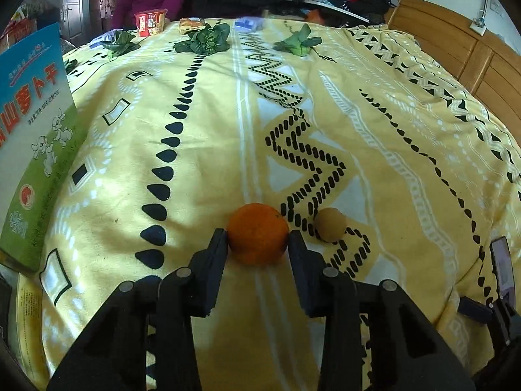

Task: Organize fruits
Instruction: 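Grasp the mandarin orange with the left tool while the right tool grasps the brown fruit, then carry the orange and brown fruit to the steel bowl and release both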

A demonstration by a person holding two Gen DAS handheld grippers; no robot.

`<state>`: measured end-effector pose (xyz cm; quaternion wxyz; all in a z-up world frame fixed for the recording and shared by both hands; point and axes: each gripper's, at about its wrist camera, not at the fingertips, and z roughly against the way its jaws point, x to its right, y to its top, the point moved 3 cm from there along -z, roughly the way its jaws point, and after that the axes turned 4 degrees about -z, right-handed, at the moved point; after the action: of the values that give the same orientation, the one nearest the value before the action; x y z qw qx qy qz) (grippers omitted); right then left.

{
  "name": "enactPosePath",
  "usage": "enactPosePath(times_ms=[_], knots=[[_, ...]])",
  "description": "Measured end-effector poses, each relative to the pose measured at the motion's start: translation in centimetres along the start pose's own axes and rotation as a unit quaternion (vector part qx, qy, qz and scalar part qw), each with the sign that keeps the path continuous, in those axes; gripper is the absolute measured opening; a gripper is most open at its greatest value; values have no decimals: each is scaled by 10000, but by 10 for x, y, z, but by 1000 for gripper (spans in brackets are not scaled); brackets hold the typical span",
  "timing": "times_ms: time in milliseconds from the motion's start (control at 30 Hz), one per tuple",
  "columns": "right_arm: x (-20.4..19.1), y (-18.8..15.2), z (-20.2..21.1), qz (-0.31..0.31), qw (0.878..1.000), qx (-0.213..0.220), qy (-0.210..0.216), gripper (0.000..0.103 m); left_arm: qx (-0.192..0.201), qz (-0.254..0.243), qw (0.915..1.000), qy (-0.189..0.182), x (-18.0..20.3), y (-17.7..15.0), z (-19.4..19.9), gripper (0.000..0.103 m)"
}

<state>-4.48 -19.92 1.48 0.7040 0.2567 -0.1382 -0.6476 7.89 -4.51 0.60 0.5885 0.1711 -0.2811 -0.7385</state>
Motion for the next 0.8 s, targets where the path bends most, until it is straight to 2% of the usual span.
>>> enactPosePath(times_ms=[33, 133, 200, 267, 333, 400, 500, 767, 800], knots=[[-1, 3, 5, -22, 9999, 76, 123, 86, 30, 17, 10000, -19, -1, -1, 2, 39], [-6, 18, 19, -110, 9980, 302, 542, 69, 138, 155, 9998, -3, -9, -3, 16, 38], [-12, 36, 22, -138, 9955, 409, 842, 65, 294, 263, 9992, -11, -15, -6, 34, 38], [-23, 56, 13, -34, 9944, 384, 984, 61, 457, 360, 9983, 29, -22, -10, 55, 38], [-33, 73, -4, 117, 9936, 300, 1086, 46, 552, 446, 9975, 38, -28, -13, 71, 38], [-40, 86, -23, 171, 9929, 170, 1161, 37, 602, 467, 9971, 17, -31, -16, 82, 38], [-51, 100, -53, 257, 9934, -34, 1122, 37, 701, 495, 9963, -34, -34, -16, 96, 38], [-56, 112, -82, 373, 9955, -241, 832, 38, 777, 533, 9955, -128, -36, -14, 108, 38], [-55, 112, -82, 372, 9958, -213, 807, 32, 798, 544, 9952, -129, -37, -14, 111, 38]])
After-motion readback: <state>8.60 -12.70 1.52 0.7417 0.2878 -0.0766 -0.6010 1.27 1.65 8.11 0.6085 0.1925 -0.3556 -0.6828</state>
